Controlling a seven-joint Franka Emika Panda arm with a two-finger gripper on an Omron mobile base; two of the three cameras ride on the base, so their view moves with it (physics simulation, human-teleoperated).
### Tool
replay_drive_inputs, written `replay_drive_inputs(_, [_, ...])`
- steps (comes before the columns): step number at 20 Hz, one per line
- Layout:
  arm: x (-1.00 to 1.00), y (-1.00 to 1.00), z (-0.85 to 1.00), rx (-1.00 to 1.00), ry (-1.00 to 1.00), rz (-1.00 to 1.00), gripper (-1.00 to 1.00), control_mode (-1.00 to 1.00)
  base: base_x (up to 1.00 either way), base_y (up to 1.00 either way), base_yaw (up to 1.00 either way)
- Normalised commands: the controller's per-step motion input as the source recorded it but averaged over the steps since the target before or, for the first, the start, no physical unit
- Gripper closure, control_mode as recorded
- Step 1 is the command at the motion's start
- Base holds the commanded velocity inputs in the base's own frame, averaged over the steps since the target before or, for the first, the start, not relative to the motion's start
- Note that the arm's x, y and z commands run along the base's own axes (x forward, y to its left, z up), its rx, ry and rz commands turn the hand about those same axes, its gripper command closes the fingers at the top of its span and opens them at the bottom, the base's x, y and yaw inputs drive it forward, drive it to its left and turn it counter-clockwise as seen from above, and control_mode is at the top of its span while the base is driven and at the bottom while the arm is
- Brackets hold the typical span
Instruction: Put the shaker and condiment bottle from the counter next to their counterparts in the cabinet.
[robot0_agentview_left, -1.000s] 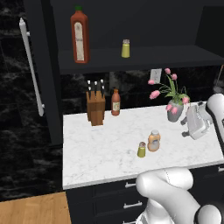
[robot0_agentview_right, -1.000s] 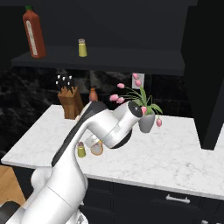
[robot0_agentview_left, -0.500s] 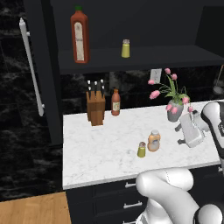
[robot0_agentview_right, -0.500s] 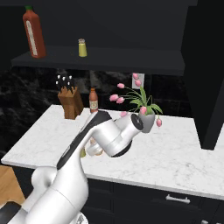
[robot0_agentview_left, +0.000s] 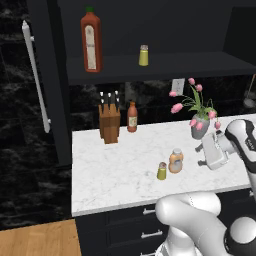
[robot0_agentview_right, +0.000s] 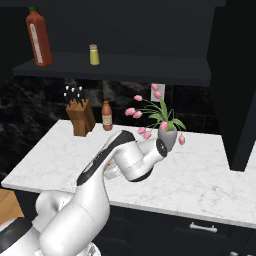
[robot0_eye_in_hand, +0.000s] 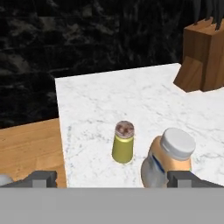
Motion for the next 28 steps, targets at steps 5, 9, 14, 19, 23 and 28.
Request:
replay_drive_inputs(5, [0.20, -0.16, -0.04, 0.12, 0.00, 0.00, -1.00, -1.00, 0.00, 0.00, 0.00])
replay_drive_inputs(9, [0.05, -0.03, -0.01, 0.07, -0.03, 0.01, -1.00, -1.00, 0.00, 0.00, 0.00])
replay_drive_inputs(14, [0.11, 0.00, -0.21, 0.00, -0.04, 0.00, -1.00, -1.00, 0.00, 0.00, 0.00])
replay_drive_inputs(19, [0.09, 0.00, -0.34, 0.00, -0.02, 0.00, -1.00, -1.00, 0.00, 0.00, 0.00])
replay_drive_inputs(23, [0.09, 0.00, -0.21, 0.02, 0.00, 0.00, -1.00, -1.00, 0.00, 0.00, 0.00])
replay_drive_inputs(28, [0.18, 0.00, -0.03, 0.07, 0.01, 0.00, -1.00, -1.00, 0.00, 0.00, 0.00])
